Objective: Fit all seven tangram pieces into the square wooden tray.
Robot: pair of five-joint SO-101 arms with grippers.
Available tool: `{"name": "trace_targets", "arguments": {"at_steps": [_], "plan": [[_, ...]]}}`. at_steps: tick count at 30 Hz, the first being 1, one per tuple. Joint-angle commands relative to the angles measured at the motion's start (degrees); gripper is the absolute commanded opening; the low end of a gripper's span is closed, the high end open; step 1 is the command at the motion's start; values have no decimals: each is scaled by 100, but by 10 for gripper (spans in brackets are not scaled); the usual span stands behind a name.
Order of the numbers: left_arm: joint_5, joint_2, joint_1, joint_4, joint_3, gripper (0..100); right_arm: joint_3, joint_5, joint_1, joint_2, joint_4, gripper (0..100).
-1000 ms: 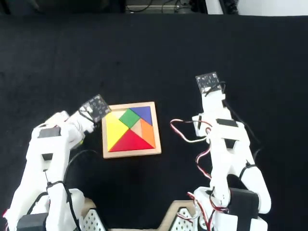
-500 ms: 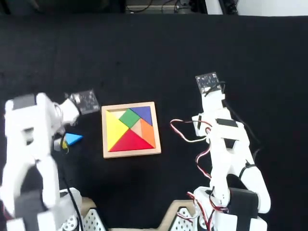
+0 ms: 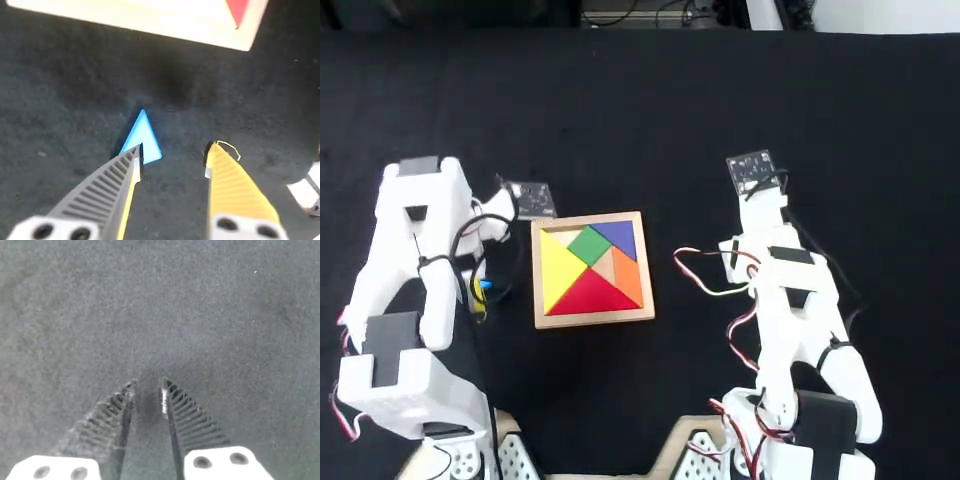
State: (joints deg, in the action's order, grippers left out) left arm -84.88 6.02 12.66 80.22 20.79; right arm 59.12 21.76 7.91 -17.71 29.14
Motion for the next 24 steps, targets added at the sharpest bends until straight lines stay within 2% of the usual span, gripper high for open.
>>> {"name": "trace_targets", "arguments": {"at_steps": [1, 8, 20, 24], "plan": [[-1714, -281, 198, -185, 154, 218, -57, 44, -70, 13, -105, 81], [-2189, -229, 488, -633, 171, 218, -57, 44, -70, 13, -105, 81], [-2998, -255, 558, -695, 673, 218, -75, 44, -70, 13, -114, 81], [-3218, -264, 673, -1310, 945, 218, -57, 9, -70, 13, -202, 81]]}}
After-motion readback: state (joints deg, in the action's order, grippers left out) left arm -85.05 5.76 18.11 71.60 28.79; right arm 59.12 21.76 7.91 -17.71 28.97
